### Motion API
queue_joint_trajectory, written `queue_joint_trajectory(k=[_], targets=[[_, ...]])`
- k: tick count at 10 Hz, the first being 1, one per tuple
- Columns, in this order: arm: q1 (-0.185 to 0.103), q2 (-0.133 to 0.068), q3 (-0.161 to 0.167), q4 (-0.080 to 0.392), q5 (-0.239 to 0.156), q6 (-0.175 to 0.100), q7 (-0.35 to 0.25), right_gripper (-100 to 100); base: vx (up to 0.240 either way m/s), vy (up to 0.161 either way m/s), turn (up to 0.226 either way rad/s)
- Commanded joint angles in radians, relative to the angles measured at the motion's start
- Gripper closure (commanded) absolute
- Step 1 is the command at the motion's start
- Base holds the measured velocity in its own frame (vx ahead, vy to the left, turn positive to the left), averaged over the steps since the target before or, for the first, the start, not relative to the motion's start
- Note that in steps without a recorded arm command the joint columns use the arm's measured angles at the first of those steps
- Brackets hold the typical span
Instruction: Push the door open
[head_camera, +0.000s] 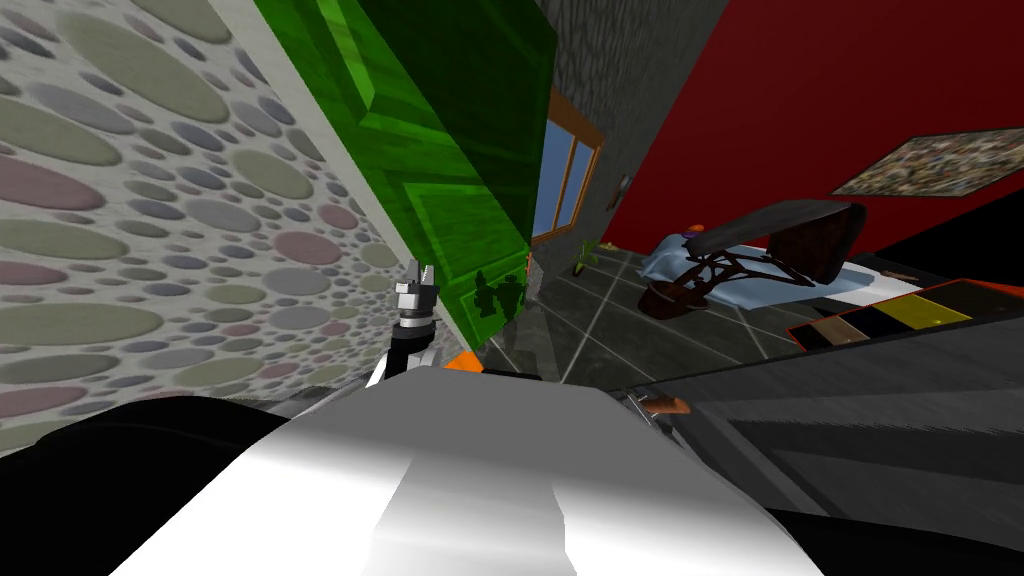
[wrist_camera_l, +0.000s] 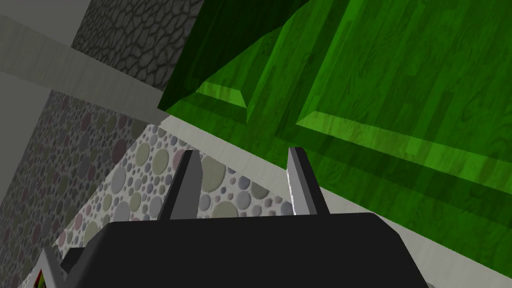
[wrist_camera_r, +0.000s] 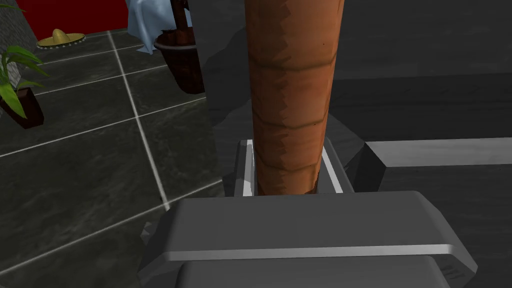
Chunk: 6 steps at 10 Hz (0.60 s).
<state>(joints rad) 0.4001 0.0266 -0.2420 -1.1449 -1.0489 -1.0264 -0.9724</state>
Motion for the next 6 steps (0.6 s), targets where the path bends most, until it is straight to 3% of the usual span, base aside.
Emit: queue_joint_trajectory(k=[1, 2, 6], targets=[[0.0, 0.0, 0.0, 0.0, 0.0, 0.0, 0.0, 100, 0.09, -0.029, -0.032], [0.006, -0.033, -0.019, 0.001, -0.017, -0.01, 0.0, 100, 0.086, -0.09, -0.034], [0.014, -0.052, -0.045, 0.003, -0.046, -0.022, 0.002, 100, 0.136, -0.128, -0.035]])
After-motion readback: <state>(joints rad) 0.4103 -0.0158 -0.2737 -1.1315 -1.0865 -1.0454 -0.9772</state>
